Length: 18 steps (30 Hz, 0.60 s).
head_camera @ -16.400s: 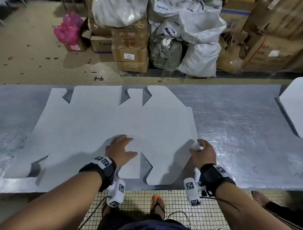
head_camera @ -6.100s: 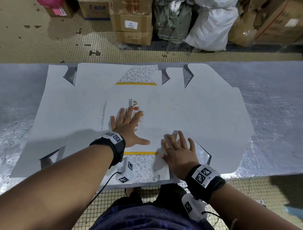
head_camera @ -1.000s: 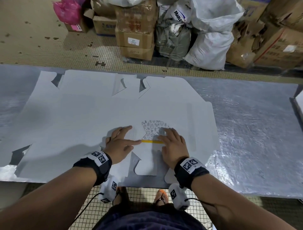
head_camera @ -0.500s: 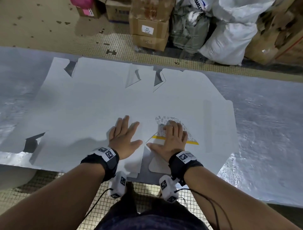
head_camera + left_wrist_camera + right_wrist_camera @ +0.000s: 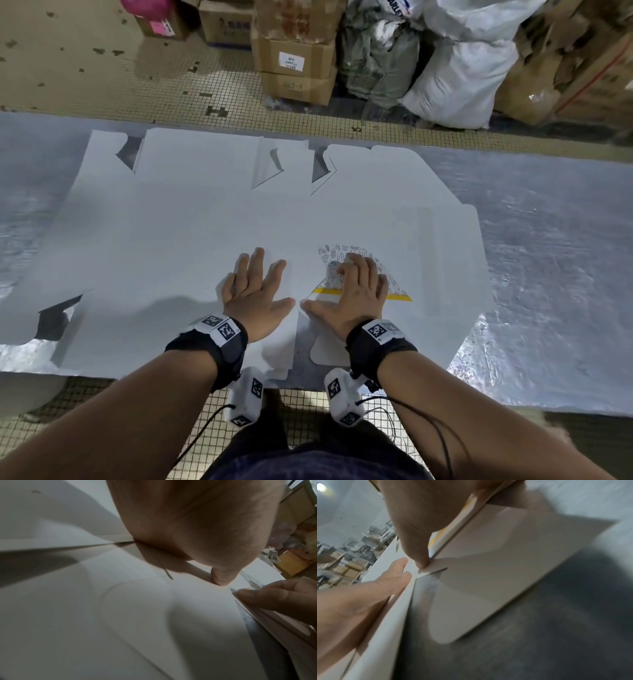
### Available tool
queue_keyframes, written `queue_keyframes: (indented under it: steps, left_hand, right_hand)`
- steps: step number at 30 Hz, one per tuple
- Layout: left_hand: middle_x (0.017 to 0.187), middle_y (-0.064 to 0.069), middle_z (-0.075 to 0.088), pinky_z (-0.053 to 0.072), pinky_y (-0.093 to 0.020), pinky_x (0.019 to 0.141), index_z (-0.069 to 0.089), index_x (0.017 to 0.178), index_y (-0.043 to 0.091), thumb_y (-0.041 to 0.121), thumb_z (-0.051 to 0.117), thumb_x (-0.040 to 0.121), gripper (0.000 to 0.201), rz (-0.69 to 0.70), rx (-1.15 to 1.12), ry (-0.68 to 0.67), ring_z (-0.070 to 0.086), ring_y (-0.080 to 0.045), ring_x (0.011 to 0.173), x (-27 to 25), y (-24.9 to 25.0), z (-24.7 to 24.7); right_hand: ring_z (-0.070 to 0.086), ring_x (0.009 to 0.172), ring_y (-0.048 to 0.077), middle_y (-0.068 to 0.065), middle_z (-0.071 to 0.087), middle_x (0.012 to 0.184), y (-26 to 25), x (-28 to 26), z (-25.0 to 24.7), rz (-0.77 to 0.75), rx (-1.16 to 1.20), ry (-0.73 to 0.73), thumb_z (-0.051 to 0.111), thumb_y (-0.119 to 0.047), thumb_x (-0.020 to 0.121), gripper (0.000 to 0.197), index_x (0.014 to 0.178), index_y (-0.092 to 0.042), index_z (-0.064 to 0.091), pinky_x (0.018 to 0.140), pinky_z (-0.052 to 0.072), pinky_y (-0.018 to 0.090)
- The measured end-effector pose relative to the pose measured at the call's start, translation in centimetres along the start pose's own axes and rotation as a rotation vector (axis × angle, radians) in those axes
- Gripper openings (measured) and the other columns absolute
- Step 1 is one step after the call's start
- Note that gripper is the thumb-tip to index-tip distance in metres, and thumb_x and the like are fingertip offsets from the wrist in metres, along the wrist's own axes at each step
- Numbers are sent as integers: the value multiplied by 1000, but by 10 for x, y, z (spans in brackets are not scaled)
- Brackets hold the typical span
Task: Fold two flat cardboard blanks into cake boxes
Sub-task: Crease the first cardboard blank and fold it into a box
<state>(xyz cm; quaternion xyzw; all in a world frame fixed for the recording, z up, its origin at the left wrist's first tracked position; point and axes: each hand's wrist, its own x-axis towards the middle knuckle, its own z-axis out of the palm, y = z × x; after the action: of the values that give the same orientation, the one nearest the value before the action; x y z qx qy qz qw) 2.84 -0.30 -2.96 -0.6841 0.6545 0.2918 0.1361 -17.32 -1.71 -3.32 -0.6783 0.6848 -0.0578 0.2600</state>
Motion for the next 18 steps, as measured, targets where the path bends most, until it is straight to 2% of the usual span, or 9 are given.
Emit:
queue_keyframes:
  steps: [5, 8, 13, 18]
  left_hand:
    - [153, 9, -45, -19, -40, 119, -16, 152, 48, 70, 30, 93, 78, 3, -14, 4, -48, -15, 137, -1, -1, 1]
    - [153, 11, -45, -19, -39, 119, -14, 152, 49, 73, 31, 91, 79, -4, -20, 13, -47, -13, 137, -1, -1, 1]
    - [155, 12, -42, -18, -37, 119, -13, 152, 51, 78, 20, 79, 85, -17, -27, 2, -43, -13, 140, -3, 1, -2]
    - [154, 12, -42, -17, -38, 120, -14, 152, 50, 73, 30, 93, 77, -22, -8, 13, -42, -14, 141, -4, 0, -1]
  right_hand:
    - [2, 149, 18, -14, 20, 153, 5, 1, 1, -14, 33, 36, 64, -76, 59, 81, 120, -29, 41, 120, 2, 47]
    - [6, 149, 16, -15, 24, 154, 10, -1, 0, -47, 86, 81, 69, -70, 59, 69, 109, -33, 42, 119, 4, 44]
    - [13, 148, 16, -14, 28, 155, 21, 0, -4, -74, 112, 120, 76, -64, 55, 62, 98, -32, 45, 115, 12, 41]
    - [7, 148, 21, -12, 23, 157, 26, -2, -11, -50, 111, 125, 80, -61, 53, 65, 101, -30, 47, 113, 15, 42]
